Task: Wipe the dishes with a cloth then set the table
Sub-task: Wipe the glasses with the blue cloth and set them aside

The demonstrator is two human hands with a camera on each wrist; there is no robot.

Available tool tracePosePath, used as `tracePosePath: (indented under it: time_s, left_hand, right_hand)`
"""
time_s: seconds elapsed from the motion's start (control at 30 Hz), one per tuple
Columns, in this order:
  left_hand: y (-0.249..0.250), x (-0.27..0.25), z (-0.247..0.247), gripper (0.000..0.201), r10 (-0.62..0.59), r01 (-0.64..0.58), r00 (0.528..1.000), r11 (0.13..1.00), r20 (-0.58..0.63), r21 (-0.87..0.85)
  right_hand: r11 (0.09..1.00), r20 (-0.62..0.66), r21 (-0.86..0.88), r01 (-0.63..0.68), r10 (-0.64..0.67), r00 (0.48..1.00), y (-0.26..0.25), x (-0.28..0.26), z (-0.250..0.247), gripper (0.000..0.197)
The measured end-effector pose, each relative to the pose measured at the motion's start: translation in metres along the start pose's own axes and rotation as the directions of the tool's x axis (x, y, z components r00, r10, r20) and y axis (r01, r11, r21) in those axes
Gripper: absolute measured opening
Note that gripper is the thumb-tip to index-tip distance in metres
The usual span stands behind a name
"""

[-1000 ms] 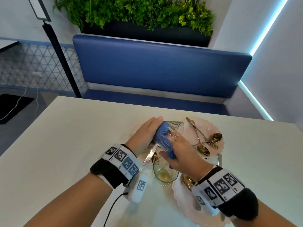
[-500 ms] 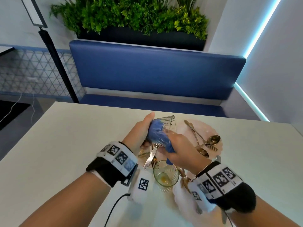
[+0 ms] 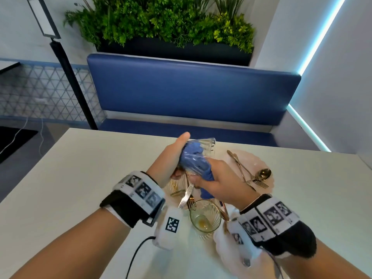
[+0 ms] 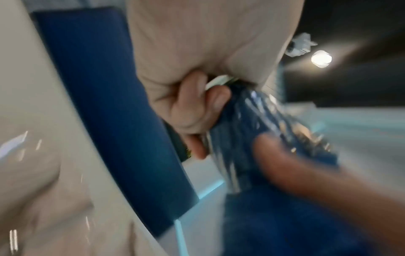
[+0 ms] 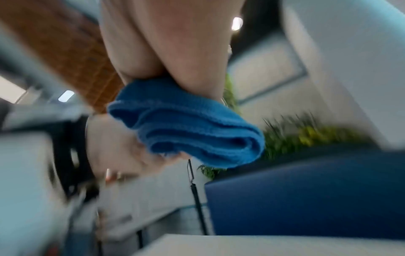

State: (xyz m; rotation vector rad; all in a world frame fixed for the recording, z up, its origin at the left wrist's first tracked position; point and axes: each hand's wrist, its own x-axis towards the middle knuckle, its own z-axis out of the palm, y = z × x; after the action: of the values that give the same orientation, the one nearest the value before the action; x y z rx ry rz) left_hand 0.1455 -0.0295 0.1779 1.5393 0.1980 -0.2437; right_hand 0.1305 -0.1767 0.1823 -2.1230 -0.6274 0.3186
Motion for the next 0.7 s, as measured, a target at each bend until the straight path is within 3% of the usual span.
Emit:
tracePosePath:
  time_s: [0.03,0.07,0.1,0.13,0.17,0.2,0.23,0.3,0.37,0.4,0.43,0.5,0.57,0.63,0.7]
  left_hand:
    - [-0.002,-0.002,0.000,0.042,0.161,-0.159,0.985,0.986,-0.059,0.043]
    - [-0.005,-0.003,-0.002,0.032,0.372,-0.361,0.925,0.924,-0.083,0.124]
    - [-0.006,-0.007,-0.003,0.022,0.554,-0.534,0.831,0.819,-0.046,0.211]
    - [-0.007,-0.008,-0.007,0.015,0.663,-0.640,0.748,0.715,0.016,0.279]
    - [-0.009,-0.007,-0.009,0.013,0.713,-0.693,0.697,0.644,0.075,0.325]
    - [-0.010,-0.007,-0.010,0.014,0.724,-0.706,0.682,0.614,0.104,0.353]
    - [-0.011,-0.006,-0.010,0.014,0.708,-0.689,0.699,0.628,0.103,0.362]
    - [-0.010,-0.006,-0.010,0.015,0.575,-0.565,0.816,0.769,0.063,0.298]
    - [-0.003,-0.008,-0.012,0.032,0.262,-0.277,0.957,0.952,0.125,0.132]
    - [0.002,-0.010,-0.015,0.041,0.095,-0.115,0.967,0.991,0.236,0.073]
    - [0.007,-0.012,-0.018,0.046,-0.033,0.016,0.934,0.999,0.355,0.051]
    - [0.015,-0.017,-0.017,0.048,-0.143,0.166,0.871,0.986,0.471,-0.007]
    - [0.016,-0.021,-0.007,0.044,-0.125,0.210,0.886,0.967,0.447,-0.146]
    - [0.010,-0.022,0.003,0.044,-0.061,0.169,0.925,0.950,0.374,-0.264]
    - [0.005,-0.024,0.011,0.040,-0.003,0.103,0.955,0.941,0.296,-0.323]
  right_hand:
    - [0.978,0.042,0.209,-0.018,0.010,0.999,-0.005,-0.003,-0.004,0.005]
    - [0.906,0.065,0.420,-0.043,0.017,0.998,-0.007,-0.005,-0.009,0.006]
    - [0.802,0.070,0.594,-0.070,0.035,0.997,-0.008,-0.006,-0.013,0.008]
    - [0.705,0.054,0.705,-0.081,0.061,0.997,-0.009,-0.007,-0.015,0.014]
    - [0.655,0.024,0.751,-0.076,0.088,0.996,-0.009,-0.005,-0.015,0.018]
    - [0.638,-0.013,0.768,-0.054,0.100,0.995,-0.010,-0.002,-0.013,0.019]
    - [0.658,-0.056,0.752,-0.036,0.118,0.991,-0.010,0.002,-0.011,0.019]
    - [0.736,-0.148,0.677,0.003,0.133,0.980,-0.008,0.008,-0.010,0.023]
    - [0.842,-0.216,0.538,0.045,0.086,0.973,-0.001,0.011,-0.015,0.031]
    - [0.879,-0.234,0.472,0.068,0.051,0.971,0.001,0.012,-0.018,0.030]
    - [0.898,-0.239,0.432,0.086,0.022,0.971,0.001,0.012,-0.021,0.029]
    - [0.911,-0.231,0.395,0.119,-0.026,0.973,-0.004,0.012,-0.023,0.029]
    - [0.923,-0.321,0.336,0.187,-0.074,0.944,-0.009,0.014,-0.021,0.020]
    - [0.920,-0.480,0.296,0.256,-0.089,0.873,-0.012,0.017,-0.017,0.009]
    - [0.912,-0.564,0.291,0.287,-0.079,0.822,-0.011,0.018,-0.012,0.012]
